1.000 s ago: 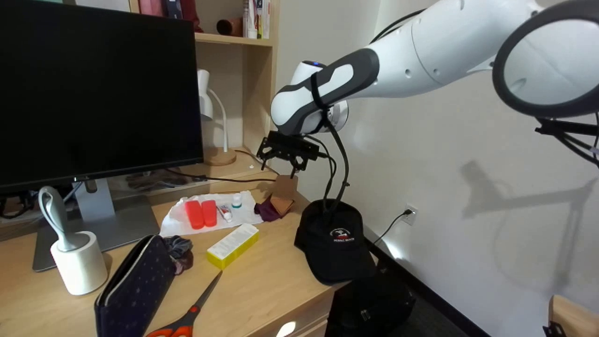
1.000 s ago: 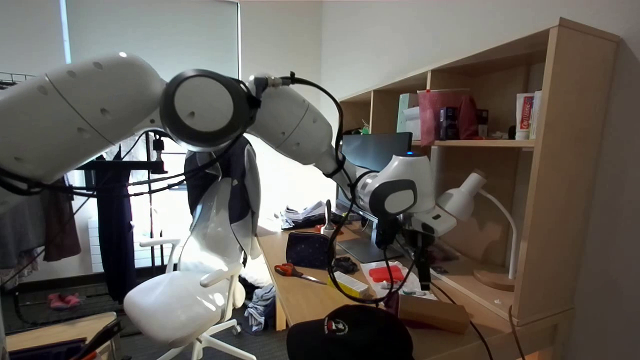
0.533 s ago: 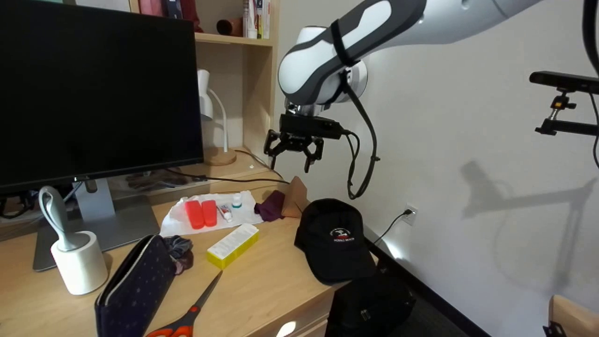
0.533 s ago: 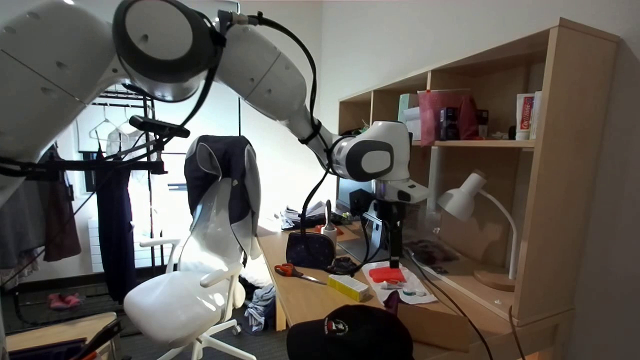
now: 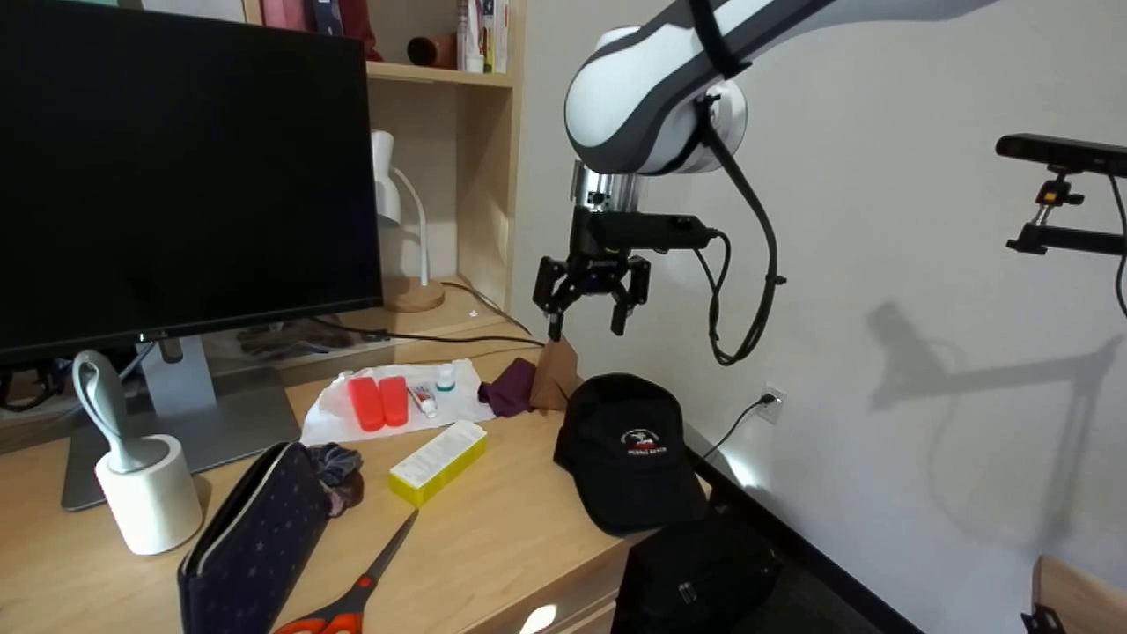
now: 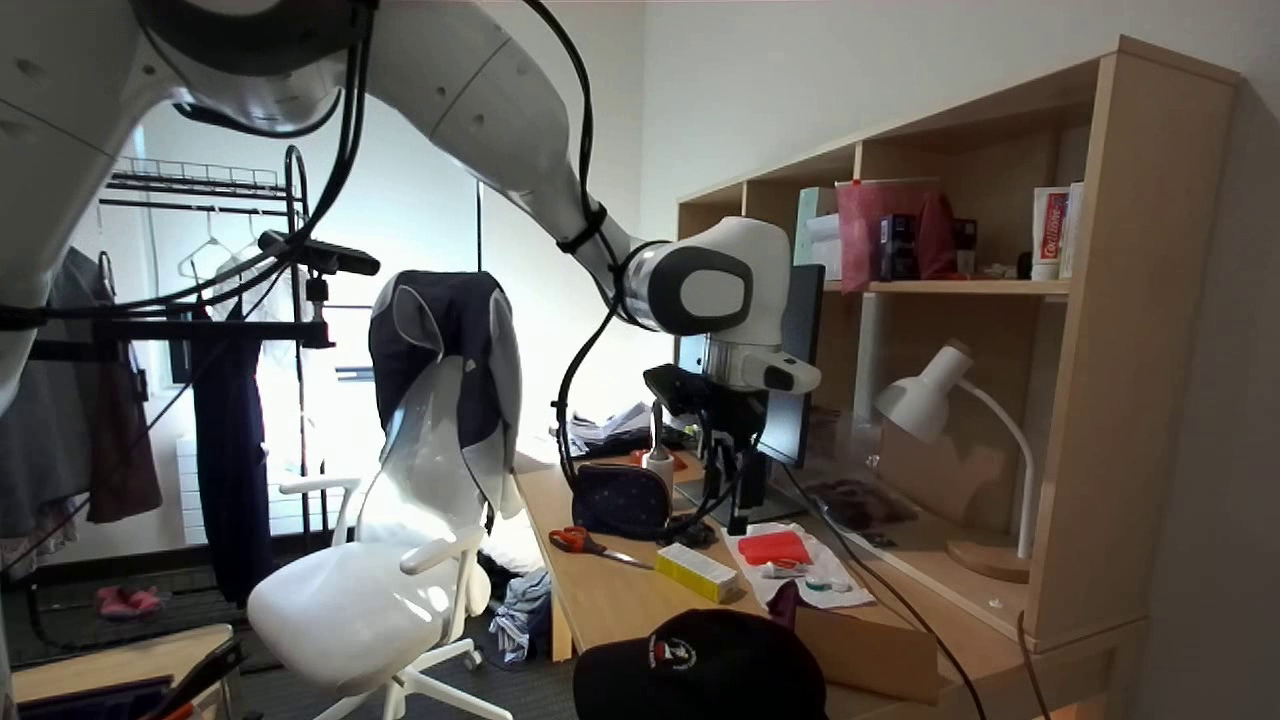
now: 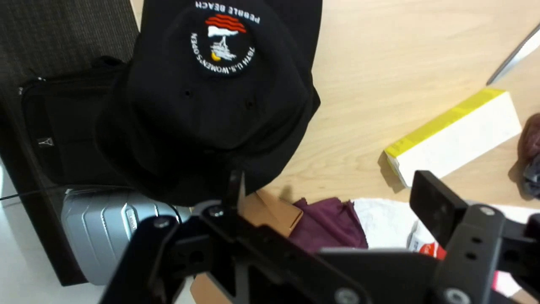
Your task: Move the brown case backward
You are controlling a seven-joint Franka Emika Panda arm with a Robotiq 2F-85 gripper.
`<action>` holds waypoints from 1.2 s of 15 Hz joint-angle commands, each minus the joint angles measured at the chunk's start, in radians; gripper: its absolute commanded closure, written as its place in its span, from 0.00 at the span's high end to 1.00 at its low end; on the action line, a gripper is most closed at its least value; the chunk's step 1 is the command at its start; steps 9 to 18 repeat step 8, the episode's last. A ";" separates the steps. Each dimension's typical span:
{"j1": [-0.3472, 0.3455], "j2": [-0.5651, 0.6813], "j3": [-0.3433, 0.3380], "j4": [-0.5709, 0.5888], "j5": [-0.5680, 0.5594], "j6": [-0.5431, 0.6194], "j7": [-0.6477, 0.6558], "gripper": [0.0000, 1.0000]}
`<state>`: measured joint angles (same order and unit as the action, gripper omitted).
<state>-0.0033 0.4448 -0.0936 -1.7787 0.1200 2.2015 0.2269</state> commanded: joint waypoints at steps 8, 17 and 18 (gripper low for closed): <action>-0.034 -0.027 0.034 -0.049 -0.005 -0.001 -0.144 1.00; -0.034 -0.027 0.034 -0.049 -0.005 -0.001 -0.144 1.00; -0.034 -0.027 0.034 -0.049 -0.005 -0.001 -0.144 1.00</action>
